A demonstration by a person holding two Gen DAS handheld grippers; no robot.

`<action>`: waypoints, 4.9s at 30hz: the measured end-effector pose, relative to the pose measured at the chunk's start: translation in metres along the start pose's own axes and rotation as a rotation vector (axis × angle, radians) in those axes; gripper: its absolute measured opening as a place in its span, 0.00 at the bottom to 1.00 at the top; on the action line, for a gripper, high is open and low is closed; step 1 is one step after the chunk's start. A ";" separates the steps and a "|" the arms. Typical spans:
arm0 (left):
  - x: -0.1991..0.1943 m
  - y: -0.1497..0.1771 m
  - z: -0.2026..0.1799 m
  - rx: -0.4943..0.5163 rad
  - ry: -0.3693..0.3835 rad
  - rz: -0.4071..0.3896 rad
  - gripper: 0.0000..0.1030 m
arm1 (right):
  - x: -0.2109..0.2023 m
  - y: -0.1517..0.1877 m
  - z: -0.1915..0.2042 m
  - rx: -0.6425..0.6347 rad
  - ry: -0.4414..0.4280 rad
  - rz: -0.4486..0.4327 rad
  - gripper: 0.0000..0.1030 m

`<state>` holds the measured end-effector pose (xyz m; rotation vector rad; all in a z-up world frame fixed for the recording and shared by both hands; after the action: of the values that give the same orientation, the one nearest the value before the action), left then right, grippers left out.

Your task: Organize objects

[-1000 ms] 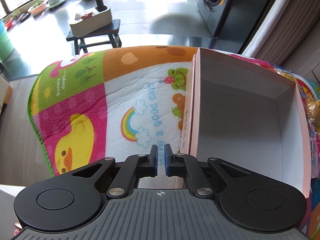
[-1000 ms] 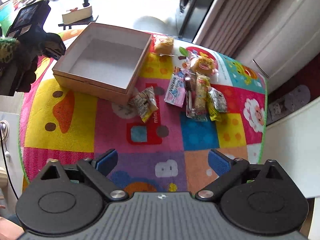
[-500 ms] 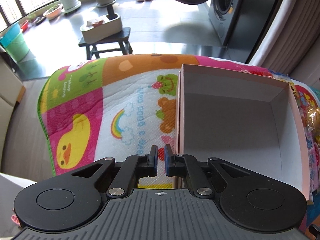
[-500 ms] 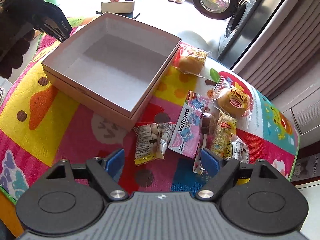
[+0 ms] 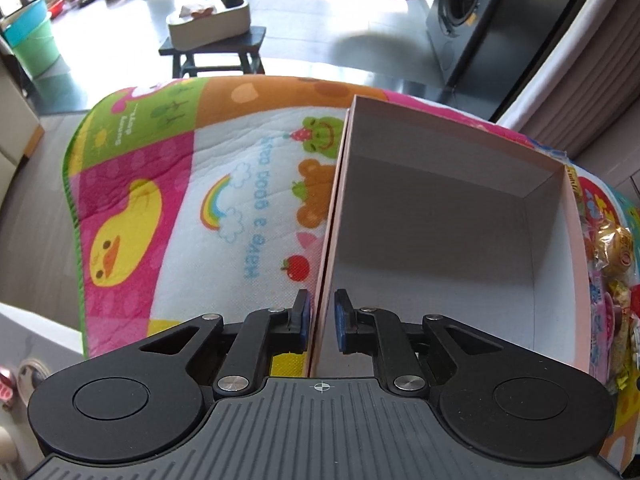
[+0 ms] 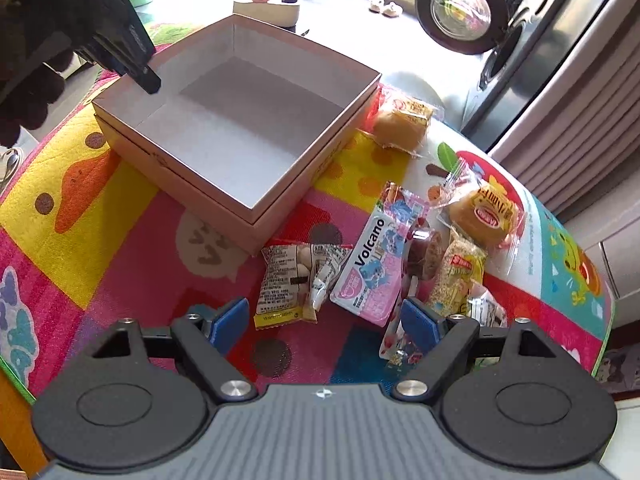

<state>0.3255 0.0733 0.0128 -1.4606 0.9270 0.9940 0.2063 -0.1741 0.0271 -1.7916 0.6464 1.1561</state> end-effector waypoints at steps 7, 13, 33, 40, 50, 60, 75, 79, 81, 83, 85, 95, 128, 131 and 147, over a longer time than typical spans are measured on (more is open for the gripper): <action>0.009 -0.001 -0.005 0.052 -0.074 0.023 0.10 | 0.027 -0.008 0.004 -0.006 -0.053 0.019 0.81; 0.006 0.002 -0.015 0.188 -0.100 0.014 0.09 | 0.059 -0.019 0.022 -0.050 -0.045 0.039 0.86; 0.014 0.011 -0.003 0.214 0.014 0.050 0.09 | 0.056 -0.015 0.029 0.180 0.002 0.134 0.66; 0.014 0.013 0.001 0.221 0.046 0.062 0.09 | 0.049 -0.015 0.024 0.240 0.041 0.197 0.47; 0.013 0.015 0.003 0.228 0.096 0.086 0.11 | -0.079 -0.020 0.046 0.449 -0.010 0.233 0.46; 0.017 0.017 0.005 0.227 0.115 0.099 0.13 | -0.104 -0.136 0.040 0.589 -0.072 0.152 0.46; 0.020 0.015 0.006 0.241 0.146 0.124 0.15 | -0.055 -0.254 0.032 0.572 -0.029 0.074 0.68; 0.021 0.013 0.006 0.231 0.143 0.142 0.14 | -0.060 -0.232 0.024 0.598 -0.023 0.086 0.75; 0.022 0.013 0.005 0.232 0.132 0.148 0.14 | -0.059 -0.210 0.014 0.635 -0.014 0.107 0.76; 0.022 0.013 0.005 0.234 0.124 0.149 0.14 | -0.059 -0.186 0.004 0.680 -0.005 0.128 0.77; 0.023 0.012 0.005 0.223 0.116 0.153 0.13 | -0.059 -0.161 -0.006 0.708 0.017 0.150 0.80; 0.022 0.003 0.007 0.092 0.081 0.149 0.12 | -0.060 -0.033 -0.045 0.710 0.110 0.211 0.82; 0.010 0.003 -0.018 0.140 -0.138 0.161 0.10 | 0.162 -0.178 -0.158 0.654 -0.125 0.157 0.82; 0.009 0.003 -0.018 0.149 -0.137 0.165 0.10 | 0.167 -0.177 -0.154 0.665 -0.164 0.161 0.78; 0.007 0.003 -0.024 0.242 -0.144 0.147 0.10 | 0.135 -0.133 -0.137 0.658 -0.214 0.190 0.51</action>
<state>0.3275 0.0491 0.0072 -1.1172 1.0222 1.0399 0.4295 -0.2272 -0.0180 -1.0547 0.9499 1.0740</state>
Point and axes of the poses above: each gripper's, at about its wrist camera, not at the fingertips, and x roughly the way its jaws point, z to its left, y to its underside, the point moved 6 cm from there along x, roughly the way its jaws point, and after that the axes turned 1 degree about z, right-handed, at the moved point
